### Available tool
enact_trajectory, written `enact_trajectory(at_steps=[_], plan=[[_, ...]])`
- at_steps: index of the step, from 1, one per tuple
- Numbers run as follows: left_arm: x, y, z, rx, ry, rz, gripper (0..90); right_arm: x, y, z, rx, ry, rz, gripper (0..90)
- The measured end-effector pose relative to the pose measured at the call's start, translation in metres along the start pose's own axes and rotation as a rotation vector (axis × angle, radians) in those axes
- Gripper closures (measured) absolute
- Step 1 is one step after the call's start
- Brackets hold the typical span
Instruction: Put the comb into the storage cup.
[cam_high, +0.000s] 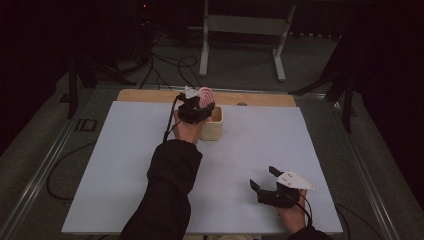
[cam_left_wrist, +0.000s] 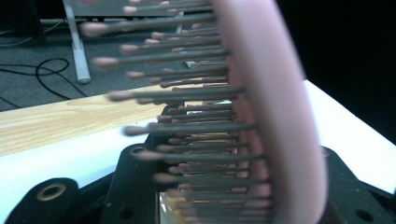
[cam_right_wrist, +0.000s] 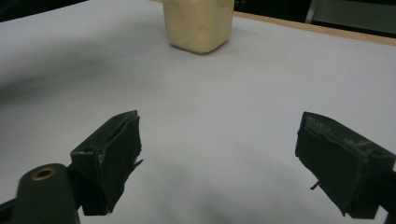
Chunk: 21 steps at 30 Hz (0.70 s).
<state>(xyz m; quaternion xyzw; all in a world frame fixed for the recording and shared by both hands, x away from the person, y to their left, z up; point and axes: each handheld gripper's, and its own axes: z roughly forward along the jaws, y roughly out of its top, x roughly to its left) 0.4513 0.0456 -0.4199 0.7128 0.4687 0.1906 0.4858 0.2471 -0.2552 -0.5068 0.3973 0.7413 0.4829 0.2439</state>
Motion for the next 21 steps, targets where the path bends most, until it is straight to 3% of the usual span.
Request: enact_trajectory(at_steps=[12, 21], plan=[[0.0016, -0.0014, 0.0024, 0.032, 0.019, -0.007, 47.9, -0.0002, -0.0001, -0.0001, 0.000, 0.001, 0.000, 13.8], [0.0017, -0.0023, 0.0018, 0.036, 0.061, -0.009, 38.1, -0.0005, -0.0003, -0.0001, 0.000, -0.001, 0.001, 13.8]])
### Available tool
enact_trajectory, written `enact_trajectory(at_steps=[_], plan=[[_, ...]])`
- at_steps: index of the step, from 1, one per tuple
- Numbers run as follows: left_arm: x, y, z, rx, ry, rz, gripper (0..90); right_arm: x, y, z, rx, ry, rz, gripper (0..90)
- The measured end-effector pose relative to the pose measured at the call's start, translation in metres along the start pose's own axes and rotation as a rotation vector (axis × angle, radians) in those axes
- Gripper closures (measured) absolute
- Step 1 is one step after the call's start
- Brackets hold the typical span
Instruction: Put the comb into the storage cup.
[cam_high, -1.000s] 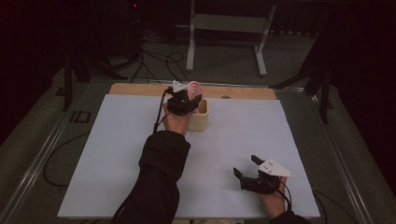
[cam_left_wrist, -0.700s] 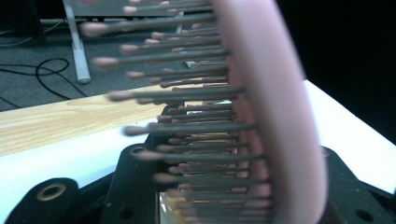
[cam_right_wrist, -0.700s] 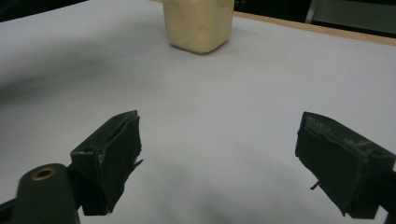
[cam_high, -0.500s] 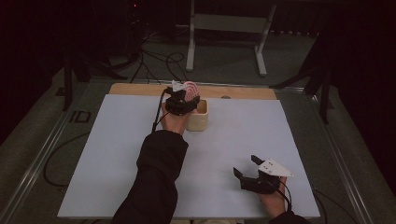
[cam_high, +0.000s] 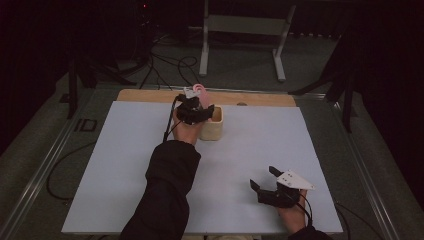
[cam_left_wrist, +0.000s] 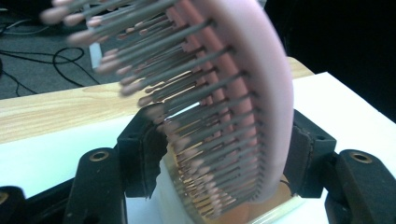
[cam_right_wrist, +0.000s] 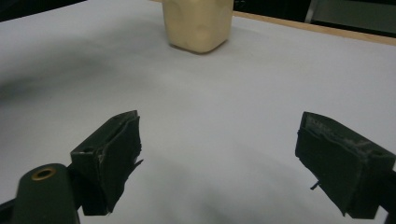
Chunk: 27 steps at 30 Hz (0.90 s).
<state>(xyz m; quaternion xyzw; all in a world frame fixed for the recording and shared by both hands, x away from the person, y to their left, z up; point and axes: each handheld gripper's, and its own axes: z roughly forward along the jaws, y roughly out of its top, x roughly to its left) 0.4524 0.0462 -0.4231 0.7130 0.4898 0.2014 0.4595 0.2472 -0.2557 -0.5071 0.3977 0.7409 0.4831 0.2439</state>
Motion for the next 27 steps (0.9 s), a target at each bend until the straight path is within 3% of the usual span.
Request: enact_trajectory(at_steps=[17, 22, 27], plan=[[0.0009, 0.0021, -0.0042, -0.003, 0.021, 0.000, 34.3, 0.0001, -0.0002, -0.0001, 0.002, -0.001, -0.001, 13.8], [0.0027, 0.0019, -0.0054, -0.003, 0.002, -0.031, 31.9, -0.0001, -0.0004, -0.0004, 0.002, -0.002, 0.002, 13.8], [0.0020, 0.0018, -0.0062, 0.000, 0.007, -0.020, 27.0, 0.0000, -0.0004, -0.0002, 0.003, 0.000, 0.001, 13.8]])
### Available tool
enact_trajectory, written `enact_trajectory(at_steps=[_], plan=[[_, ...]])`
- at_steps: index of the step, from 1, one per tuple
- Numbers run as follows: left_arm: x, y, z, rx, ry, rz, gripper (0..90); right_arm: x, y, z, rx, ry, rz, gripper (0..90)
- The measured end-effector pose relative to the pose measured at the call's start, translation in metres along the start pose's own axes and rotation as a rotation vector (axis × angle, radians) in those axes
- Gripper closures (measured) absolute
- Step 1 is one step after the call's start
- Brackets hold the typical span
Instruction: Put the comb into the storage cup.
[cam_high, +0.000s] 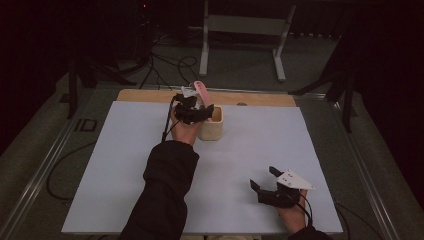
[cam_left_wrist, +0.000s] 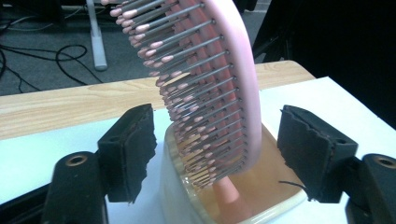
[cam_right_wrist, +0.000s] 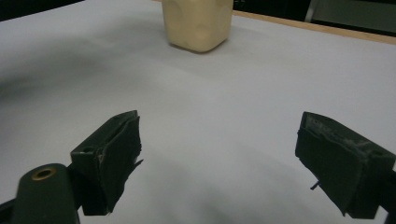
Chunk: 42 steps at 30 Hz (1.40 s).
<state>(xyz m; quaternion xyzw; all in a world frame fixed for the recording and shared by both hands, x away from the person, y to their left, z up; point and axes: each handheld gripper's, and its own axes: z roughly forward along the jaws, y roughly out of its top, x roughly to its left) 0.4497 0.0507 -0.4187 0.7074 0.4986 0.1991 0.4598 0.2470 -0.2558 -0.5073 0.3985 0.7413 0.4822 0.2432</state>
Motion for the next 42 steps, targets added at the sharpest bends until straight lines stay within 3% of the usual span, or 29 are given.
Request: enact_trajectory(at_steps=[8, 12, 21, 32, 42], plan=[[-0.001, 0.001, -0.002, 0.008, 0.002, 0.017, 18.0, 0.000, 0.000, 0.001, 0.001, 0.000, -0.003, 13.8], [-0.003, 0.002, -0.003, 0.006, 0.043, 0.027, 14.7, 0.000, 0.000, 0.000, 0.001, 0.000, 0.000, 13.8], [-0.005, 0.003, -0.006, 0.005, 0.027, 0.054, 1.5, 0.000, 0.000, 0.000, 0.001, 0.001, -0.001, 13.8], [-0.014, 0.005, -0.012, -0.020, 0.012, 0.106, 0.4, 0.000, 0.000, 0.000, 0.002, -0.001, -0.001, 13.7], [-0.016, 0.004, -0.020, -0.022, -0.046, 0.102, 0.4, 0.000, 0.000, -0.001, 0.001, -0.002, -0.001, 13.8]])
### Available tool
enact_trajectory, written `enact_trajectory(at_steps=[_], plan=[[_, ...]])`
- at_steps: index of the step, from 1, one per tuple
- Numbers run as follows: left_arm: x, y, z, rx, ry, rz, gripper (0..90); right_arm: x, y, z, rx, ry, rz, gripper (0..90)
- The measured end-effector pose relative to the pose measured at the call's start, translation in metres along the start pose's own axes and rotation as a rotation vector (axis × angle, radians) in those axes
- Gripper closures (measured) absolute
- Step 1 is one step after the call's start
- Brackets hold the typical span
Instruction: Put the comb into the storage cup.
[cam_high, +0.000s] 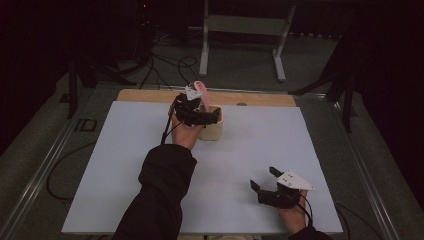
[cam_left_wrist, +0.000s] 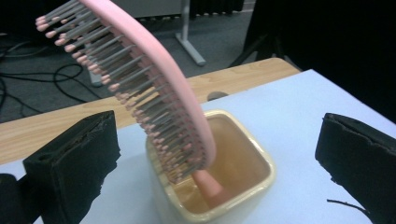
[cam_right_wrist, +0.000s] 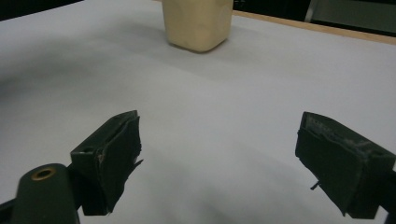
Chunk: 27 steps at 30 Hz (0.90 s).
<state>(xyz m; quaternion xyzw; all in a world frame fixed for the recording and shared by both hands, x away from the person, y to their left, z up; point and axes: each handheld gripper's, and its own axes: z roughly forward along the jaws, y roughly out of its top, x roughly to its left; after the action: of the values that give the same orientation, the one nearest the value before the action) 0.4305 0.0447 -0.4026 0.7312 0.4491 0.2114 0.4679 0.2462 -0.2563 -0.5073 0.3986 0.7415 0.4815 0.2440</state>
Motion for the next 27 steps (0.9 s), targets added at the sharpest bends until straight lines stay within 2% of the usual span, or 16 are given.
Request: enact_trajectory(at_steps=[7, 9, 14, 19, 22, 25, 27], plan=[[0.002, -0.007, -0.008, -0.009, -0.028, -0.013, 0.9, 0.000, 0.000, -0.001, 0.000, -0.002, 0.000, 13.8], [0.004, -0.012, -0.011, -0.010, -0.024, -0.009, 0.8, 0.000, -0.001, -0.001, 0.001, -0.003, 0.001, 13.8], [0.010, -0.031, -0.016, -0.002, -0.022, 0.003, 0.8, 0.000, -0.001, -0.002, 0.002, -0.006, 0.002, 13.8], [0.018, -0.050, -0.024, 0.010, -0.047, 0.011, 0.8, 0.001, -0.001, -0.001, 0.004, -0.006, -0.001, 13.8], [0.022, -0.062, -0.030, 0.016, -0.060, 0.014, 0.8, 0.001, -0.001, -0.001, 0.005, -0.005, 0.001, 13.8], [0.025, -0.072, -0.040, 0.026, -0.061, 0.037, 0.8, 0.001, -0.002, -0.001, 0.005, -0.003, -0.003, 13.8], [0.027, -0.078, -0.047, 0.027, -0.066, 0.034, 0.8, 0.001, -0.002, -0.001, 0.006, -0.003, -0.003, 13.8]])
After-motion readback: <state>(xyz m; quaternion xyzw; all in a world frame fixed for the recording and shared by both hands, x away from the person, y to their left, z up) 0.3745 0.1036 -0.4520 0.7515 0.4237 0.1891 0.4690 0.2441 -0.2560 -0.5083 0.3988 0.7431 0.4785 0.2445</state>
